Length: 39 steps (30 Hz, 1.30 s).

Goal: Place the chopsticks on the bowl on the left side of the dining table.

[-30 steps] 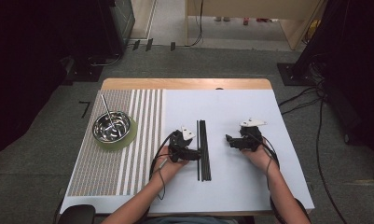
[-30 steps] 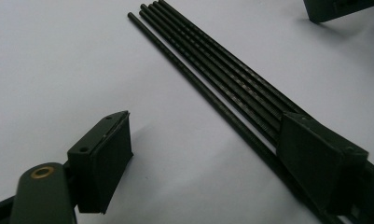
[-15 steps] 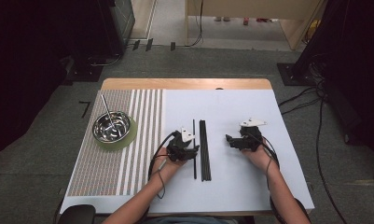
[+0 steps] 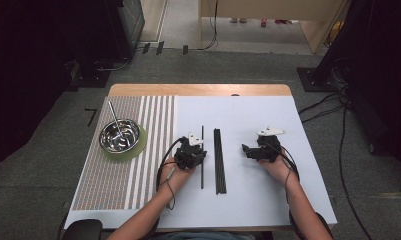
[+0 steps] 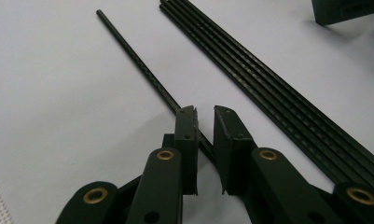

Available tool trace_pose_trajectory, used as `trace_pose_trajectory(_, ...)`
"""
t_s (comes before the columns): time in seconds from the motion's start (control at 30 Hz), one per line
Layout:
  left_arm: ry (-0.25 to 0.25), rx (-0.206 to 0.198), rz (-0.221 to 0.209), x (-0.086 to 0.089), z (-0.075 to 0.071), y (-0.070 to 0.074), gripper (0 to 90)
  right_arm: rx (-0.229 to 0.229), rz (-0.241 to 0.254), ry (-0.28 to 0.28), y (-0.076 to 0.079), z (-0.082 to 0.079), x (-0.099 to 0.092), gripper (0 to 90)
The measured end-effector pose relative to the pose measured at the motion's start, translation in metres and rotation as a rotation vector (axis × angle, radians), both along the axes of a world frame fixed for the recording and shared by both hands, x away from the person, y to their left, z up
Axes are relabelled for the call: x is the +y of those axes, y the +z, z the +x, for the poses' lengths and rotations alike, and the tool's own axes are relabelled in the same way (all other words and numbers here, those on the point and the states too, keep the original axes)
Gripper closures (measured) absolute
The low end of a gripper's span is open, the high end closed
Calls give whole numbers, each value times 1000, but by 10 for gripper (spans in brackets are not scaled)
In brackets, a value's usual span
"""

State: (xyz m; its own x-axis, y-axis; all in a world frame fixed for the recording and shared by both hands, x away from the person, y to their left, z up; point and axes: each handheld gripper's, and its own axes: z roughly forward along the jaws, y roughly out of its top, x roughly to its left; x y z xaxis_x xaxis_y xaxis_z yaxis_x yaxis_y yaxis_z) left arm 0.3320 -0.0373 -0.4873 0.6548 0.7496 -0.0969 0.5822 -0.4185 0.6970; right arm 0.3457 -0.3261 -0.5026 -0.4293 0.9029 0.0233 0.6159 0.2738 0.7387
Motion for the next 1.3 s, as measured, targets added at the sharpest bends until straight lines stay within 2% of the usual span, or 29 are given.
trace_pose_trajectory(0.2,16,25,-9,3,3,2,826,-1,-2,-1,0,0,0,192)
trace_pose_trajectory(0.37,23,14,15,3,4,2,831,-1,-2,-1,0,0,0,191)
trace_pose_trajectory(0.53,36,33,11,8,7,4,844,-1,-2,-2,0,0,0,191)
trace_pose_trajectory(0.83,42,38,43,14,13,6,860,-1,-3,-2,0,0,0,190)
trace_pose_trajectory(0.93,49,36,72,21,18,7,864,0,-3,-3,0,0,0,190)
trace_pose_trajectory(1.1,38,47,67,25,19,7,868,0,-3,-3,0,0,0,190)
trace_pose_trajectory(1.3,17,52,87,33,22,10,875,0,-3,-4,0,0,0,190)
